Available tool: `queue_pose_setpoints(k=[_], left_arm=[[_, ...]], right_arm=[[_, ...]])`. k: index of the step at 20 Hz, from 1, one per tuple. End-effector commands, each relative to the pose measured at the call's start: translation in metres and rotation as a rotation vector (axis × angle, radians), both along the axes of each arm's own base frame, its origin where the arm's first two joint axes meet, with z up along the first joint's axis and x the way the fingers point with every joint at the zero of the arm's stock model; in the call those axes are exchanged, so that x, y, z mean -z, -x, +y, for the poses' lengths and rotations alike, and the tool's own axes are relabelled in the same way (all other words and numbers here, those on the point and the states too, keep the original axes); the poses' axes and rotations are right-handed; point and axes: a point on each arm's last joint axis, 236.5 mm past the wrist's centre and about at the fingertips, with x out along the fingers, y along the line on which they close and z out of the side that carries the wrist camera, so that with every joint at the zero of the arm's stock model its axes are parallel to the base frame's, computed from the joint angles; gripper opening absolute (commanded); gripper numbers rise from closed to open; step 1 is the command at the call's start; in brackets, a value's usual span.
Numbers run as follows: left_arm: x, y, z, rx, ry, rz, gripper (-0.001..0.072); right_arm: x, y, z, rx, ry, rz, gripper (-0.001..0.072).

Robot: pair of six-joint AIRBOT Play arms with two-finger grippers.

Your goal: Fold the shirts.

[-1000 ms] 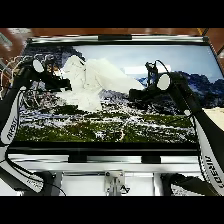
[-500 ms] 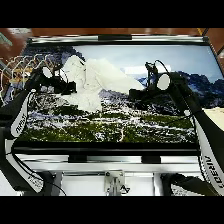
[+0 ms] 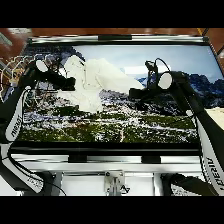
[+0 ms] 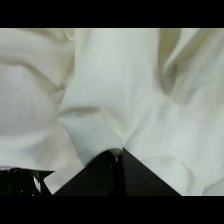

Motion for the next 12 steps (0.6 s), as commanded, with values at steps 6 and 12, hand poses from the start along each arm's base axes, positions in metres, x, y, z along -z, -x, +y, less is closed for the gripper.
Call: queue_pose_setpoints(k=[6,12], left_arm=[[-0.031,0.171,-0.095,0.379,-0.038,0.198,0.0063],[-0.046,0.277,-0.216,0.438,0.230,0.157,0.0063]], right_arm=[[-0.127,-0.010,-0.082,0.113,0.015,-0.208,0.0678],[-0.173,0.000,-0.151,0.252,0.041,-0.313,0.0678]])
